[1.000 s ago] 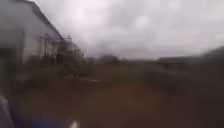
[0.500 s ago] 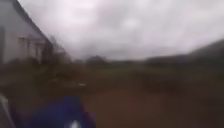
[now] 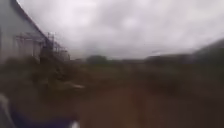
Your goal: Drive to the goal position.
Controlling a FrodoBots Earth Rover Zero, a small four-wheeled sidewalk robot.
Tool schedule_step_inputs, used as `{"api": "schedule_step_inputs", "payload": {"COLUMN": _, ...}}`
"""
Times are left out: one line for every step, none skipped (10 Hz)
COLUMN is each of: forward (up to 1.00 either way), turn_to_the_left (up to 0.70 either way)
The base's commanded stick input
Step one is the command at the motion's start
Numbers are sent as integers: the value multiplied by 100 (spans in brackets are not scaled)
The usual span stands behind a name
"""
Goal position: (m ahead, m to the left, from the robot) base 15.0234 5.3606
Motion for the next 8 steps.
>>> {"api": "schedule_step_inputs", "payload": {"forward": 70, "turn_to_the_left": 0}}
{"api": "schedule_step_inputs", "payload": {"forward": 70, "turn_to_the_left": 0}}
{"api": "schedule_step_inputs", "payload": {"forward": 70, "turn_to_the_left": -18}}
{"api": "schedule_step_inputs", "payload": {"forward": 70, "turn_to_the_left": -35}}
{"api": "schedule_step_inputs", "payload": {"forward": 70, "turn_to_the_left": -35}}
{"api": "schedule_step_inputs", "payload": {"forward": 70, "turn_to_the_left": -35}}
{"api": "schedule_step_inputs", "payload": {"forward": 70, "turn_to_the_left": -35}}
{"api": "schedule_step_inputs", "payload": {"forward": 70, "turn_to_the_left": -35}}
